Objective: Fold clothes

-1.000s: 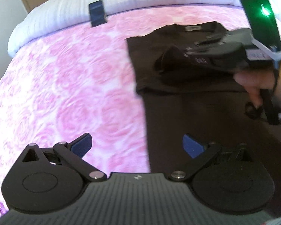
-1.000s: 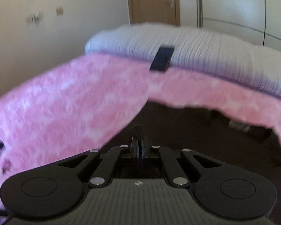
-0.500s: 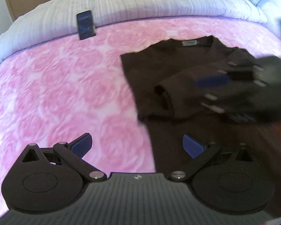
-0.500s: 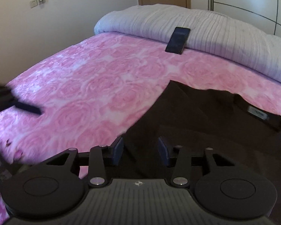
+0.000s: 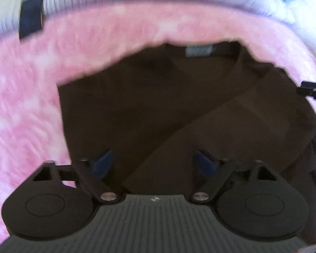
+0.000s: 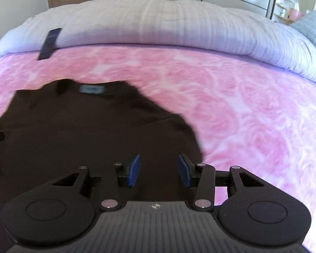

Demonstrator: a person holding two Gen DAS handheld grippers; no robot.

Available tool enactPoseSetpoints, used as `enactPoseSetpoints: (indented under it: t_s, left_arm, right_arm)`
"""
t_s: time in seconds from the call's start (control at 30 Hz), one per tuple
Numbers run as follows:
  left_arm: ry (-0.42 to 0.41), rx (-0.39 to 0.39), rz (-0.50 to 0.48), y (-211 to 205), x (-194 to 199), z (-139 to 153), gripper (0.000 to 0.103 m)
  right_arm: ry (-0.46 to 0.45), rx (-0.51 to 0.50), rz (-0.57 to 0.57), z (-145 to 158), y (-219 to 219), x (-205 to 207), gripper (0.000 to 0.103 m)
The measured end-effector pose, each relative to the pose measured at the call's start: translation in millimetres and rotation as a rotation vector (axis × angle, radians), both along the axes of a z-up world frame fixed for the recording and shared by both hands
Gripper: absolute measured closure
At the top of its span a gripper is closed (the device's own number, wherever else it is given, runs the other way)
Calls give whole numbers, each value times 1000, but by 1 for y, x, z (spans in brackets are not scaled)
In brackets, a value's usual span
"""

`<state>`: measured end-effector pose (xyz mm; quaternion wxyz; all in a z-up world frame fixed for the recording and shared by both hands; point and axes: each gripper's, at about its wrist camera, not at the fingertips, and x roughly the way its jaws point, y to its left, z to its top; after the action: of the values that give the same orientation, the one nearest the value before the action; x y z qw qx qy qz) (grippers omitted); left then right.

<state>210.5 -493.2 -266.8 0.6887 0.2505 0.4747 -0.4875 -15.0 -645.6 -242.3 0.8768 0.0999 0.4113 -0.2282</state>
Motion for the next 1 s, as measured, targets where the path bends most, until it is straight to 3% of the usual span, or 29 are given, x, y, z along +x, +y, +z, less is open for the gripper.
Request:
enactPoseSetpoints:
  t_s: [0.07, 0.1, 0.13, 0.27, 0.37, 0.47, 0.57, 0.6, 0.63, 0.67, 0.7, 0.8, 0.87, 0.9, 0.97, 1.0]
  left_arm:
    - [-27, 23, -46, -2, -9, -3, 62]
    - [-37, 26, -78, 0, -14, 1, 88]
    - [-61, 22, -94, 3, -19, 8, 100]
    - [-218, -103, -35, 26, -21, 47, 100]
    - [-177, -52, -22, 30, -12, 40, 100]
    - [-151, 33, -102, 27, -17, 21, 99]
    - [-142, 49, -112, 30, -20, 13, 96]
    - [-135, 51, -109, 30, -20, 11, 95]
    - [-131, 50, -104, 31, -19, 10, 95]
    - [-135, 45, -102, 30, -18, 11, 94]
    - [-138, 40, -99, 29, -16, 11, 93]
    - [-138, 32, -98, 24, -12, 11, 89]
    - [-135, 39, -103, 22, -10, 9, 87]
    - [-137, 45, -106, 22, -9, 7, 85]
    - [-139, 47, -96, 23, -6, 8, 81]
    - [-155, 42, -83, 25, -5, 11, 79]
  right_arm:
    - [17, 36, -18, -13, -16, 4, 58]
    - [30, 69, -30, -19, -22, 6, 58]
    - [28, 92, -44, -22, -26, 6, 58]
    - [-59, 113, -99, -8, -38, 1, 58]
    - [-82, 155, -144, -12, -58, 7, 58]
    - [-31, 226, -164, -28, -72, 17, 57]
    - [18, 299, -167, -40, -74, 20, 57]
    - [20, 318, -170, -43, -75, 19, 61]
    - [14, 336, -175, -43, -79, 18, 73]
    - [1, 337, -179, -41, -84, 18, 96]
    - [-19, 310, -183, -36, -87, 17, 96]
    - [-95, 171, -181, -13, -94, 19, 97]
    - [-123, 132, -148, -4, -91, 22, 96]
    - [-119, 127, -131, -3, -89, 23, 92]
    - [-82, 122, -114, -6, -83, 25, 69]
    - [-57, 107, -134, -8, -82, 22, 67]
